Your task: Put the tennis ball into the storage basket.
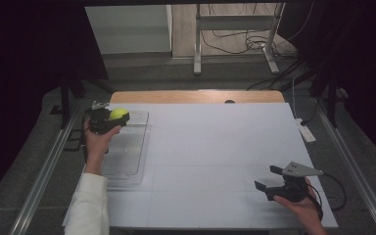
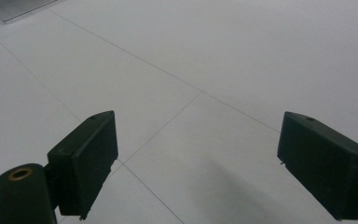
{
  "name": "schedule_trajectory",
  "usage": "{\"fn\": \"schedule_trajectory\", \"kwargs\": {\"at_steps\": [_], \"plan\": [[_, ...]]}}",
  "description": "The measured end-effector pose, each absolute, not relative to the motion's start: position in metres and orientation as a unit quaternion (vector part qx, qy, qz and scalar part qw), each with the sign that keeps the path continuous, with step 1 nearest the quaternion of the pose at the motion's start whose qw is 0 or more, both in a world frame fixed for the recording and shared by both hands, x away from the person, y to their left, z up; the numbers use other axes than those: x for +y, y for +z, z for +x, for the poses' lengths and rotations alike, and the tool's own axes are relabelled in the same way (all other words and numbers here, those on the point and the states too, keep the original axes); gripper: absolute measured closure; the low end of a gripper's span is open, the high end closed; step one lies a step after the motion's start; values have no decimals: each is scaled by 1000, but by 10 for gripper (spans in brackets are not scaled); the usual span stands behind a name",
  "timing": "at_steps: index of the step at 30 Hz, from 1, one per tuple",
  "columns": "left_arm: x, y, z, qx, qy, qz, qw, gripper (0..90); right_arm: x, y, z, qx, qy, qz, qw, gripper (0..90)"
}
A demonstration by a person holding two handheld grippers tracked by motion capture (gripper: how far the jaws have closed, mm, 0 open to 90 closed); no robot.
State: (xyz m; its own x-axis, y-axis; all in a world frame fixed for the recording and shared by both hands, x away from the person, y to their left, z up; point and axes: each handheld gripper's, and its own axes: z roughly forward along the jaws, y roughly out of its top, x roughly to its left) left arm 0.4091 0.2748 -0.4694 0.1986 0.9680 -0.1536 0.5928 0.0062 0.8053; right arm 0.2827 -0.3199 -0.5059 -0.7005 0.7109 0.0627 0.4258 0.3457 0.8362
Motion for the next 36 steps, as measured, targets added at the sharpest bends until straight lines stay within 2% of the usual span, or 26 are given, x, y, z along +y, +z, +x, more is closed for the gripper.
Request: {"fn": "schedule_trajectory", "kwargs": {"at_steps": [36], "plan": [[272,-487,424,604,226,698,312,266,-321,-506,282,803,451,356,161,126]]}}
